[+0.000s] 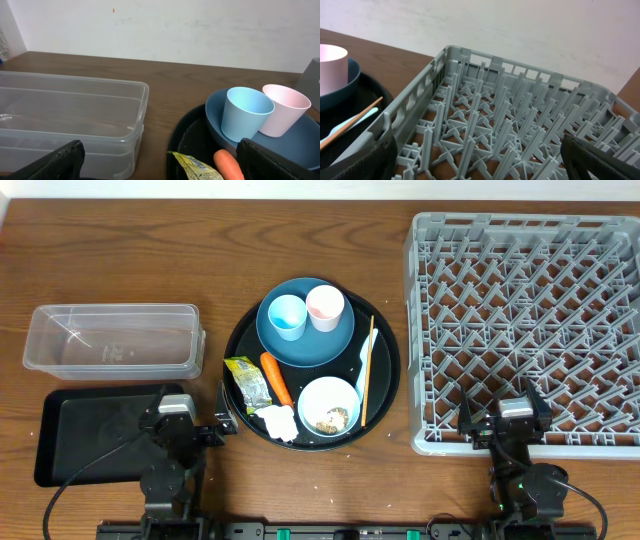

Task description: Sort waste into correct bins and load items into the dishwasher rack

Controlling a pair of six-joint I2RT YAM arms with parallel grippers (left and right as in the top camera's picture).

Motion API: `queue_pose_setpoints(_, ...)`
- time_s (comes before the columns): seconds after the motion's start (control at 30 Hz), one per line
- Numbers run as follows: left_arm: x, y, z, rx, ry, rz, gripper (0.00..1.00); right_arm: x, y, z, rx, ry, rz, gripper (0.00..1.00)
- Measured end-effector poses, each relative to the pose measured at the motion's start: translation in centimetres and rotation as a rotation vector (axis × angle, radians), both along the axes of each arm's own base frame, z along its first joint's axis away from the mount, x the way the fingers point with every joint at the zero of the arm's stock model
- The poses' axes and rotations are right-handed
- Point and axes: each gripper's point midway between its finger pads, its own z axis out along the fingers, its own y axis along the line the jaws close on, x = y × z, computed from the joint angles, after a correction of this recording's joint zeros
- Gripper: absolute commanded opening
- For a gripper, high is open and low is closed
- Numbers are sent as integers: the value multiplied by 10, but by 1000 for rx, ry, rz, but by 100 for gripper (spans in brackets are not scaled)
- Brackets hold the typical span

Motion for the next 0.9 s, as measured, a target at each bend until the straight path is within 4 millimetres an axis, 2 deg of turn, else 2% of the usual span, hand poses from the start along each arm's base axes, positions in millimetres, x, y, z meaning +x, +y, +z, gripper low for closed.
queue_pose_setpoints(0.37,2,-1,2,-12,-27,-6,98,0,0,0,0,0,0,99)
queue_pose_setpoints(0.5,1,-20,0,-104,-15,-109,98,0,0,0,0,0,0,99)
queue_pose_setpoints(0.7,-10,-67,4,-194,11,-379,98,0,0,0,0,0,0,99)
queue_pose_setpoints(0.83,-18,-80,5,-221,53,-457,98,0,0,0,0,0,0,99)
queue_pose_setpoints(0.9,-21,-83,16,-224,47,-478,98,0,0,0,0,0,0,99)
